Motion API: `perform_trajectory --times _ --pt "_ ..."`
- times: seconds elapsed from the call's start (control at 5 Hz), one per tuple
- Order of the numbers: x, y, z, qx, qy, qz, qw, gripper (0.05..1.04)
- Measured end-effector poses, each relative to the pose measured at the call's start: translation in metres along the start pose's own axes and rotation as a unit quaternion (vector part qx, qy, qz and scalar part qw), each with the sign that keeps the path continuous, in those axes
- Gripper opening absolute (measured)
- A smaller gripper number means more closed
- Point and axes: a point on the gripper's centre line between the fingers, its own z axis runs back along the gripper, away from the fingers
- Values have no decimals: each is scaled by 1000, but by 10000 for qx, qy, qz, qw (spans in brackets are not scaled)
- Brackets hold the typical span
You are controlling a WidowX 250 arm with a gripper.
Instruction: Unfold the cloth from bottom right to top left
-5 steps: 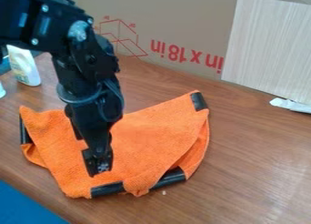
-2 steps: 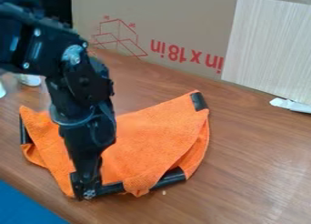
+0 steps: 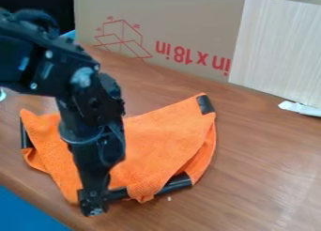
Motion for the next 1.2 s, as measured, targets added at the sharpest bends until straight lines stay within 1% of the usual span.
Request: perform_trajectory --times 0.2,0.4,0.6,0.8,1.0,1.2 --pt "4 -1 -8 13 37 74 10000 953" --pt "13 2 -10 -3 -72 177 9998 661" --pt "16 4 -9 -27 -120 182 9998 370" --pt "15 5 -8 -171 -110 192 9996 161" --pt "14 6 -2 -394 -140 194 9989 76" --pt "14 12 9 -818 -209 269 9961 63"
